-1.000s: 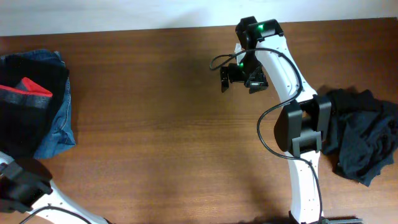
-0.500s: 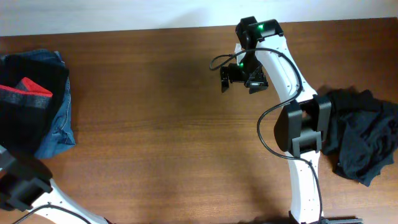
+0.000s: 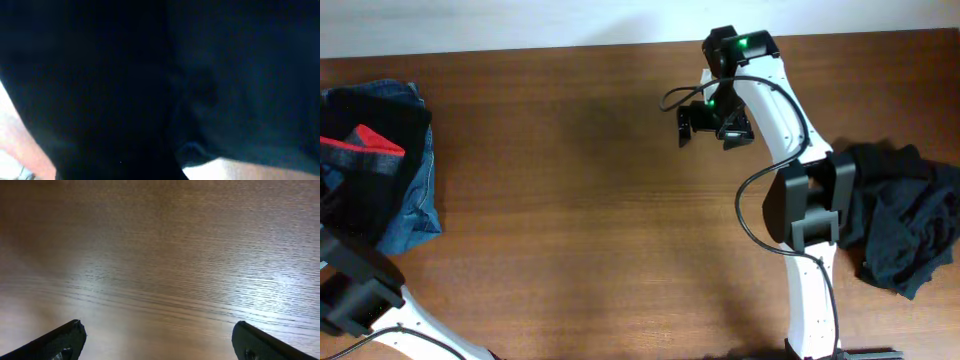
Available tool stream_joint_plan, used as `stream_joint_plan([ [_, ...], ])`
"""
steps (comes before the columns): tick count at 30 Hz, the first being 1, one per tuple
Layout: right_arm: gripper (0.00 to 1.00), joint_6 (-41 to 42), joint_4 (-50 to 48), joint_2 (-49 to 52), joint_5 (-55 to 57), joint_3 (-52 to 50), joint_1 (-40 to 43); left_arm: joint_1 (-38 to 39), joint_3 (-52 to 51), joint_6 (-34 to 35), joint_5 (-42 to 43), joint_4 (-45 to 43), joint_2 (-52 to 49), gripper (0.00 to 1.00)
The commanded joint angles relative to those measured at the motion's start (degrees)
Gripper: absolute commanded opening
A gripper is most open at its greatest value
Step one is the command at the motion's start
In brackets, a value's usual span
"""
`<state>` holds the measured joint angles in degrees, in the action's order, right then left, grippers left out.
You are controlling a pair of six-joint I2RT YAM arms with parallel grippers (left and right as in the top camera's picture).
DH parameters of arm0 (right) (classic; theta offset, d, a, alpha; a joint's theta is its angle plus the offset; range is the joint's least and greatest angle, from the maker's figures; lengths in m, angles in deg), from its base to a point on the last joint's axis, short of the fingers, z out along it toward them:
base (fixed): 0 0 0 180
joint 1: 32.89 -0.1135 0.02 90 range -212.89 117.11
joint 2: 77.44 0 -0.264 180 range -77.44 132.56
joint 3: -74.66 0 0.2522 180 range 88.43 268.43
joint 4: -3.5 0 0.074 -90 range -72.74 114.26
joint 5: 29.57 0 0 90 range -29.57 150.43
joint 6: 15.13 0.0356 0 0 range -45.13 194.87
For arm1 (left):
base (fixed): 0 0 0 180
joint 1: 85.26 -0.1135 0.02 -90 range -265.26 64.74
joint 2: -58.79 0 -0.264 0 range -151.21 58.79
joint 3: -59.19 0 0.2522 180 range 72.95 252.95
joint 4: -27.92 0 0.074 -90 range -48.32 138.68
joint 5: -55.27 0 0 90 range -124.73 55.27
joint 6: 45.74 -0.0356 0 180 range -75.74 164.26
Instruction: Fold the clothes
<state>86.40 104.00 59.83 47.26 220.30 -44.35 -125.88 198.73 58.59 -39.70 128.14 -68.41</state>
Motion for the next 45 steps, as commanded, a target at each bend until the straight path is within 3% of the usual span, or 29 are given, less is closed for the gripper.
stream_joint_plan([
  [1,0.99,-0.59,-0.02,0.07,-0.35,-0.09,1.4,-0.09,0.0,0.42,-1.14,2.71,5.4,0.01],
  [10,0.99,-0.61,-0.17,0.07,-0.33,-0.09,2.21,-0.02,0.0,1.79,-2.67,6.54,12.11,0.01],
  [16,0.99,-2.16,-1.03,-1.95,6.45,4.57,2.62,4.79,0.0,-2.43,9.05,-1.49,15.21,0.01],
  [20,0.99,-2.6,0.66,-3.67,9.16,14.12,4.07,12.5,0.0,-2.47,14.16,-8.41,17.07,0.01],
  [28,0.99,-5.79,10.6,-5.86,9.4,40.41,8.9,33.24,0.0,-2.45,14.53,-23.89,19.12,0.01],
  [34,0.99,-5.77,10.54,-10.25,10.6,48.13,9.62,43.82,0.0,-1.77,14.6,-36.61,19.12,0.06],
  [38,0.99,-5.77,10.58,-13.25,14.29,48.13,9.62,48.89,0.0,0.61,12.63,-44.96,19.12,0.2],
  [40,0.99,-5.75,10.58,-13.97,14.43,48.13,9.62,50.58,0.0,3.17,10.19,-48.06,19.1,0.44],
  [41,0.99,-5.75,10.58,-14.03,14.29,48.13,9.62,52.33,0.0,5.53,7.89,-50.66,19.1,0.69],
  [44,0.99,-5.75,10.58,-13.86,14.29,47.56,9.62,54.07,-0.02,5.62,6.62,-52.04,19.04,0.97],
  [45,0.99,-5.75,10.58,-13.86,14.32,47.45,9.62,54.4,-0.02,5.6,6.6,-52.15,18.99,0.99],
])
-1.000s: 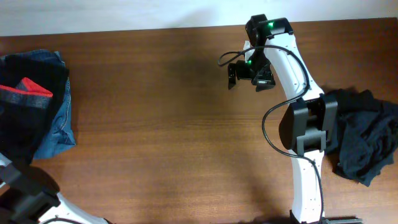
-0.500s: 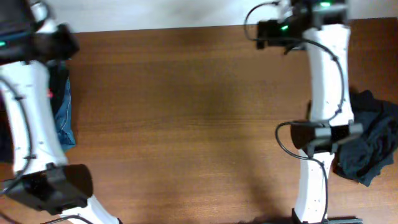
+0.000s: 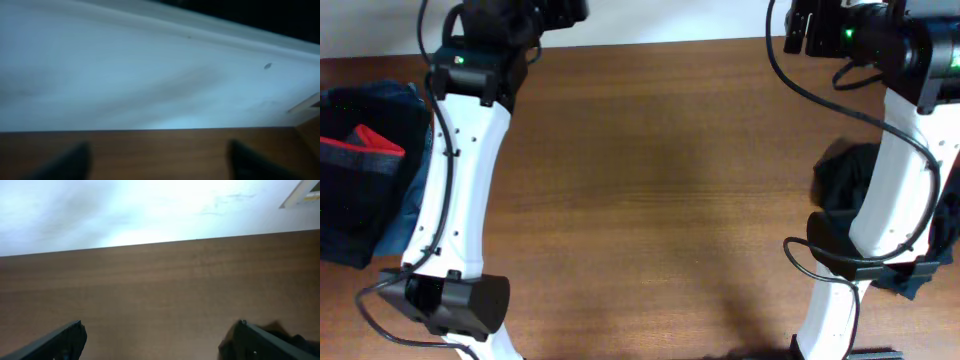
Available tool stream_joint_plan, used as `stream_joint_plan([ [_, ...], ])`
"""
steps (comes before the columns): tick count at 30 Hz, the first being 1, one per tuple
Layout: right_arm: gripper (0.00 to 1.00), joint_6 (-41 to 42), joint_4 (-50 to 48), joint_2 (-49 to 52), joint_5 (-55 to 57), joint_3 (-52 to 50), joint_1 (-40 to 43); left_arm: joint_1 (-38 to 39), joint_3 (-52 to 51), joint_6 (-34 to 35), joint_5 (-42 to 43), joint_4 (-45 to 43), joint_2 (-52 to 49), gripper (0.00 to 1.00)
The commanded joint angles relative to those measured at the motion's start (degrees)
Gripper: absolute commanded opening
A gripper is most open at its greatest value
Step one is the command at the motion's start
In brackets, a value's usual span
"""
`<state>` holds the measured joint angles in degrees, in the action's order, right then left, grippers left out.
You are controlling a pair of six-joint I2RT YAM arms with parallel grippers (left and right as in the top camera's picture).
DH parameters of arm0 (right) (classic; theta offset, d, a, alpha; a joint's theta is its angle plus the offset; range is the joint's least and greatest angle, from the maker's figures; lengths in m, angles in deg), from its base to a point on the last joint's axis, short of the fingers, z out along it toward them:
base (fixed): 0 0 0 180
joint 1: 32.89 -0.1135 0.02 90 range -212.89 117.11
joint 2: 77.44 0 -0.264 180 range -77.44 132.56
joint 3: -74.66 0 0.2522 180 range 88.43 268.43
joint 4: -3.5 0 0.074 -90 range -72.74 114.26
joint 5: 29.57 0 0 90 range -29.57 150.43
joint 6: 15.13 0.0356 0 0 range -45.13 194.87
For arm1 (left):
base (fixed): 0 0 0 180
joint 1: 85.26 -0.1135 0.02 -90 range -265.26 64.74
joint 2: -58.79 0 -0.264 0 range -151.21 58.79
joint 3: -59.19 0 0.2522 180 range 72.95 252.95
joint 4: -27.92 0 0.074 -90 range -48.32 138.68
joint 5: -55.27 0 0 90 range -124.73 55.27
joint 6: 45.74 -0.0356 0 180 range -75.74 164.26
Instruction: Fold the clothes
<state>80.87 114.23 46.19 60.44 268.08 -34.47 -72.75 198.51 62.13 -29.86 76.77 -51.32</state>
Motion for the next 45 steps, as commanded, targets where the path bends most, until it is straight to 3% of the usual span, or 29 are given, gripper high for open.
stream_joint_plan([
  [1,0.99,-0.22,0.33,-0.22,1.14,-0.37,-0.26,1.64,0.2,2.05,-3.23,-0.79,1.9,0.99],
  [17,0.99,-0.22,0.33,-0.59,1.11,-0.39,-0.76,1.75,0.2,2.03,-3.17,6.32,1.68,0.99],
  [29,0.99,-0.24,0.33,-11.93,1.25,-3.69,-4.83,1.75,0.2,2.03,-3.17,18.16,1.68,0.99],
  [34,0.99,-1.75,-6.99,-23.93,5.2,-24.85,-9.01,1.75,0.2,2.03,-3.19,18.23,1.68,0.99],
  [36,0.99,-1.75,-17.75,-31.69,5.16,-38.32,-9.33,1.75,0.2,2.03,-3.17,18.23,1.68,0.99],
  [40,0.99,-7.32,-48.81,-50.34,2.89,-71.95,-8.0,1.75,0.2,2.03,-3.19,18.23,1.68,0.99],
  [45,0.99,-8.79,-74.4,-68.02,-5.68,-103.95,-1.18,1.75,0.2,2.03,-3.19,18.23,1.68,0.99],
])
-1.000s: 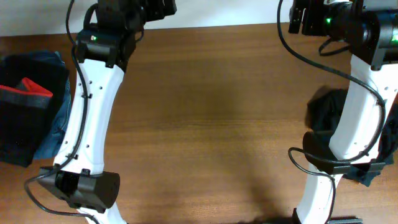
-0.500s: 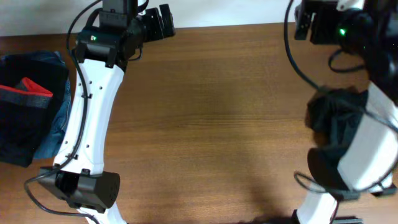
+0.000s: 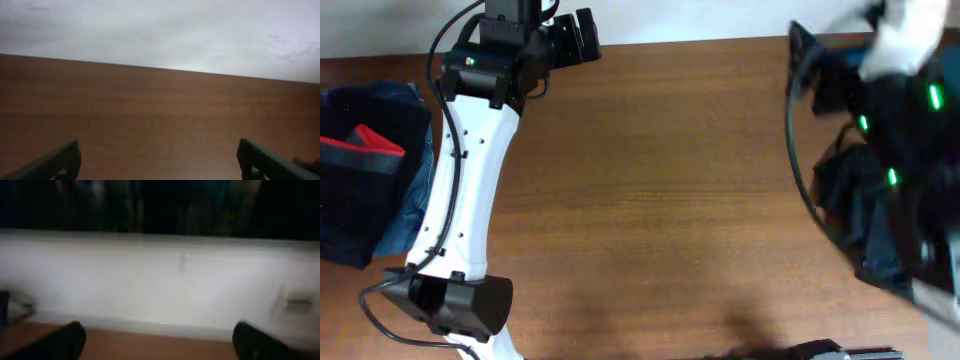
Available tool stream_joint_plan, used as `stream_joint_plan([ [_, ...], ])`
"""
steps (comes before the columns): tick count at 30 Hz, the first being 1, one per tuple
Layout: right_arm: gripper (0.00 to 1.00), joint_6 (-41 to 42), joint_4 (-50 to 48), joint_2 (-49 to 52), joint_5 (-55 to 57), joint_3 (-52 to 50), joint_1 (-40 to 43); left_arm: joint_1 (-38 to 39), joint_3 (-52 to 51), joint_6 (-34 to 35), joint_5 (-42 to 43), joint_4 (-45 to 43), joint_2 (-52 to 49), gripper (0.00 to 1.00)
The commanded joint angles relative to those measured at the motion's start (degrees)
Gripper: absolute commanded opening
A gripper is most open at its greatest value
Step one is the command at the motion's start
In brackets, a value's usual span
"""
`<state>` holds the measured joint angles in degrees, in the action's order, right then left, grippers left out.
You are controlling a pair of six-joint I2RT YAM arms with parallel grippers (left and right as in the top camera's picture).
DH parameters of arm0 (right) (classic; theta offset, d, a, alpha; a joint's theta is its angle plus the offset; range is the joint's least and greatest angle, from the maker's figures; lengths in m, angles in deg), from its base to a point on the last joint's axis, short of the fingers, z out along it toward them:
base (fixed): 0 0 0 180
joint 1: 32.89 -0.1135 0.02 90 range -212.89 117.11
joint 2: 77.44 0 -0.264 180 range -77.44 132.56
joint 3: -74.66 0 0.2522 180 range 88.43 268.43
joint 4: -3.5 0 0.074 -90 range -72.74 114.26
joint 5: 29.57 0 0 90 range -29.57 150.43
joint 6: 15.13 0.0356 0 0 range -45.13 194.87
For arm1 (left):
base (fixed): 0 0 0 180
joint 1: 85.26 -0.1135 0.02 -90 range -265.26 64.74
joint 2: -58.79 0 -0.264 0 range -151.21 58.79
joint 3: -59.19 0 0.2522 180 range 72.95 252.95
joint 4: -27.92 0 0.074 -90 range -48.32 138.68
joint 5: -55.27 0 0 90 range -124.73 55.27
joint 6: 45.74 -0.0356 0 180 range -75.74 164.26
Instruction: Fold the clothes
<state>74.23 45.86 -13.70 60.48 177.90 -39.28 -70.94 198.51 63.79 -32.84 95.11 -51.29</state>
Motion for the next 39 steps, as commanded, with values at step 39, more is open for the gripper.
stream_joint_plan([
  [39,0.99,-2.1,-24.92,-63.49,-9.94,-89.15,9.38,-0.07,0.2,0.37,-0.22,-0.11,1.66,0.99],
])
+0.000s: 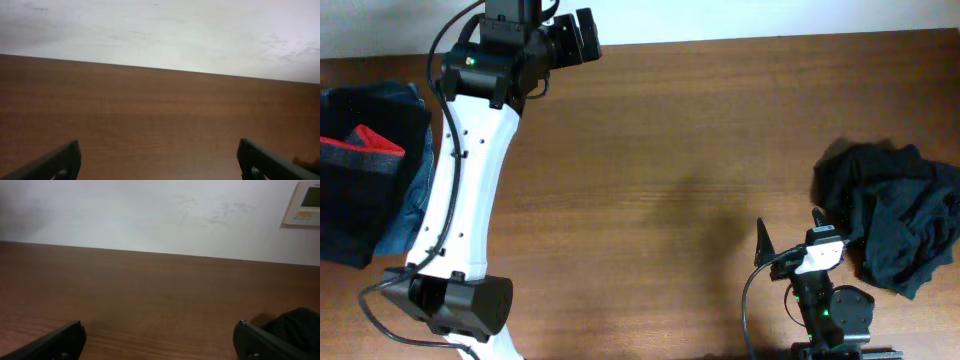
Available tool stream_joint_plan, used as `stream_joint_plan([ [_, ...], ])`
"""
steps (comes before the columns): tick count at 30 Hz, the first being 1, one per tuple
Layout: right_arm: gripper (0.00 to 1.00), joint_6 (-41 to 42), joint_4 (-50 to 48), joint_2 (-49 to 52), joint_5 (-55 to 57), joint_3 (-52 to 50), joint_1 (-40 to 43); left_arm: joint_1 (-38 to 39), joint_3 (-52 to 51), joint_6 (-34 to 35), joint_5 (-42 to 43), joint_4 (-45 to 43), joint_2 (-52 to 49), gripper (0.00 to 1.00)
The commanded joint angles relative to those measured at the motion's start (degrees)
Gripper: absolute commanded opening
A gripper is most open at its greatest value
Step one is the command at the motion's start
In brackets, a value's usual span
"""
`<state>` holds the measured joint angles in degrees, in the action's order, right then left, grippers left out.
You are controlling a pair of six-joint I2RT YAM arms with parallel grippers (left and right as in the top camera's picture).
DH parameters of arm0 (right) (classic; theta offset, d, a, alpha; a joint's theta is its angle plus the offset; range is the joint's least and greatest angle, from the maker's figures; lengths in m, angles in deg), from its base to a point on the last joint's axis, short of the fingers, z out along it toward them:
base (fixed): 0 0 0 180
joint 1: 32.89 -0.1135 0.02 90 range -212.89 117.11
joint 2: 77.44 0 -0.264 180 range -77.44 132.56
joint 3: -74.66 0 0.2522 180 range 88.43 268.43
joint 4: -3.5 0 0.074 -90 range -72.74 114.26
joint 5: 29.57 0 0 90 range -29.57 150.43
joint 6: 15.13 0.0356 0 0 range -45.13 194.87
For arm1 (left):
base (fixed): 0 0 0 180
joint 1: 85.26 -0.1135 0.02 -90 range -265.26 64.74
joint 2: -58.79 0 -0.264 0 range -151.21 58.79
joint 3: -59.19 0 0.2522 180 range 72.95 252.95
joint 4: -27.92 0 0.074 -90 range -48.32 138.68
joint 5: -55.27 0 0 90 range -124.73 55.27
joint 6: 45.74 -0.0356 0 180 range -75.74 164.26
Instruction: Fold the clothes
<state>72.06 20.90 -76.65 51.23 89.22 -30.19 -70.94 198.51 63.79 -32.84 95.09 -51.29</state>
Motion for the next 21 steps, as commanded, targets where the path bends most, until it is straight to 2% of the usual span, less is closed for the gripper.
stream_joint_plan([
  [1,0.99,0.04,0.04,-0.5,-0.7,-0.48,0.28,-0.07,0.2,0.37,-0.2,-0.09,1.66,0.99],
  [21,0.99,0.04,0.02,-0.48,-0.7,-0.48,0.28,-0.11,0.2,0.31,-0.24,0.94,1.66,0.99],
])
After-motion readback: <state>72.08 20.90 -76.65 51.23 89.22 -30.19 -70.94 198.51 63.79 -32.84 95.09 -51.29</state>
